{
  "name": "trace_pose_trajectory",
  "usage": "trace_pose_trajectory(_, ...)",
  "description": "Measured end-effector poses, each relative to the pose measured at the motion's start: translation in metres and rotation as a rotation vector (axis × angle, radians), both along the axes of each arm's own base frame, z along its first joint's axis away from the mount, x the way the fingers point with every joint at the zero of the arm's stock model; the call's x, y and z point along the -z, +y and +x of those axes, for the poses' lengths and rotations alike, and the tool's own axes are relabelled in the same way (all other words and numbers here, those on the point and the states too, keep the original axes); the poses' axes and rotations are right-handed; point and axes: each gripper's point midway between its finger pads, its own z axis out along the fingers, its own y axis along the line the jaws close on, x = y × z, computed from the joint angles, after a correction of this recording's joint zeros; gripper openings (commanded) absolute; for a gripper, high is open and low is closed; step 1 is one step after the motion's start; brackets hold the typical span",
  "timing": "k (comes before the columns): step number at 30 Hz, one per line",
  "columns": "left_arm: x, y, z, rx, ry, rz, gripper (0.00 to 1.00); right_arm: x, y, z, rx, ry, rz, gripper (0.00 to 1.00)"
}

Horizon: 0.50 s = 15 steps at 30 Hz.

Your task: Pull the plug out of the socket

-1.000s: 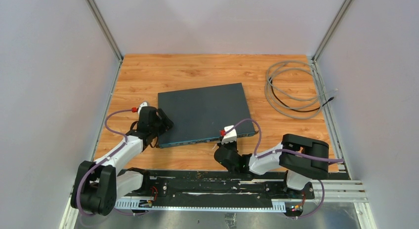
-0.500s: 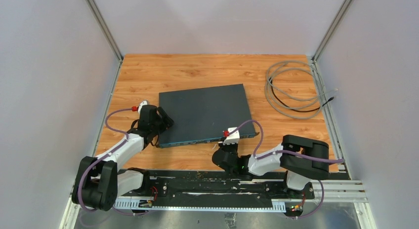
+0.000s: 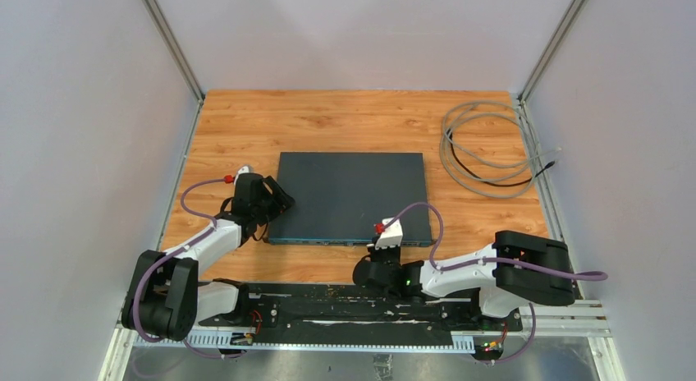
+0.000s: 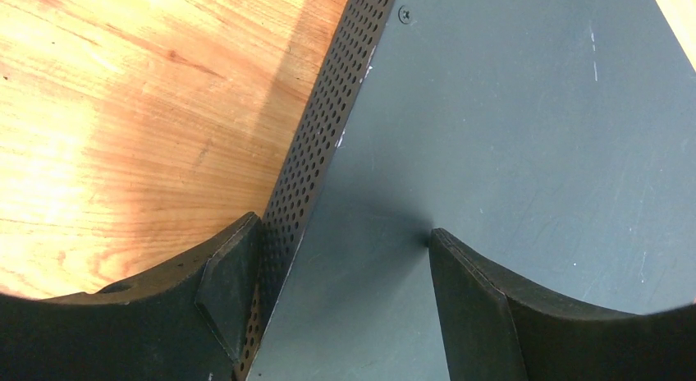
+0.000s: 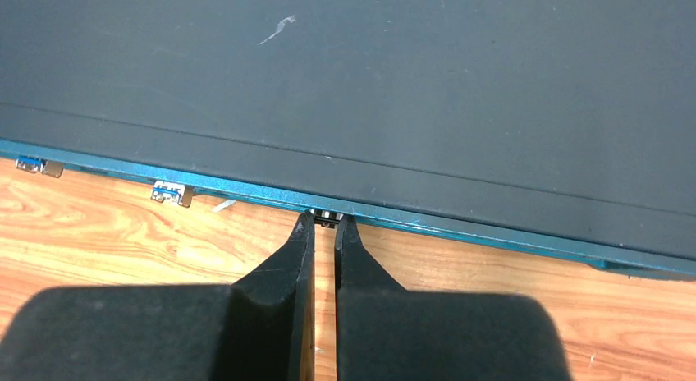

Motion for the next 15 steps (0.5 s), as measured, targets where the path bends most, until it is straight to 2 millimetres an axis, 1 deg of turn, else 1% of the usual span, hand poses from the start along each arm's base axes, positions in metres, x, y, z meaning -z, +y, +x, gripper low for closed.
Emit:
trace_pose_trajectory(6, 0.000, 0.000, 0.000, -0.001, 0.000, -0.004, 0.55, 0.001, -0.002, -0.004, 0.101, 0.079, 0.069, 0.00)
trace_pose_trajectory(15, -0.002, -0.001, 0.000, 0.001, -0.005, -0.009, 0.55, 0.001, -0.001, -0.016, 0.160, 0.187, 0.172, 0.00)
